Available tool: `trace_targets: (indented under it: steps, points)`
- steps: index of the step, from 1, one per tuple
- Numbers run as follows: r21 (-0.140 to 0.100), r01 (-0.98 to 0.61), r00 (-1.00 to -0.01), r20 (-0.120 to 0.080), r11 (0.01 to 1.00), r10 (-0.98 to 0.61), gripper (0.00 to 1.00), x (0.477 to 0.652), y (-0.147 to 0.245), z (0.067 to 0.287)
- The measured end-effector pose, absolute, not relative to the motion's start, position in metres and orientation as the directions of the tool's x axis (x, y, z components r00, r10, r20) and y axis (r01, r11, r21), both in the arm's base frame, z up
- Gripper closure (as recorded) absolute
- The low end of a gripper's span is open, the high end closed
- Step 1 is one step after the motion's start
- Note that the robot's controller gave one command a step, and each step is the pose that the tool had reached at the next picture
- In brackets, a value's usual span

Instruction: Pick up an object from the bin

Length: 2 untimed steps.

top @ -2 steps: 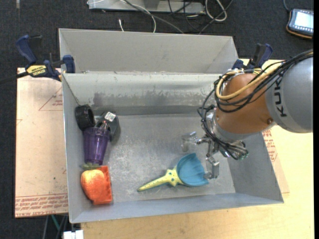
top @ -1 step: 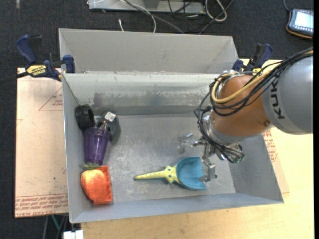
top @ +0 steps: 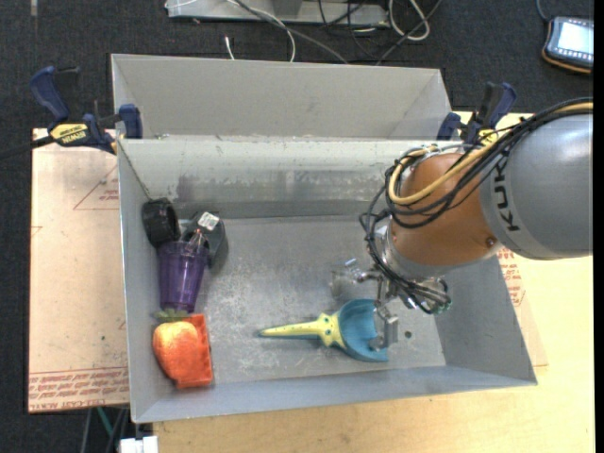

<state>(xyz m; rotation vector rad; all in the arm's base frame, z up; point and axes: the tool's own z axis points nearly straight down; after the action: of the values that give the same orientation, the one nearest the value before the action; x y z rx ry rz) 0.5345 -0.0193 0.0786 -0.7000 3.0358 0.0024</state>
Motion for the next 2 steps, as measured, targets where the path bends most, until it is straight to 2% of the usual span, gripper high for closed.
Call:
trace_targets:
  steps: [1, 2]
  points:
    - [-0.006, -0.401, -0.916, -0.033, 0.916, -0.401, 0.00, 0.5320, -0.0120, 0.0707]
    - [-0.004, -0.413, -0.910, -0.030, 0.911, -0.413, 0.00, 0.5251, -0.0076, 0.0703]
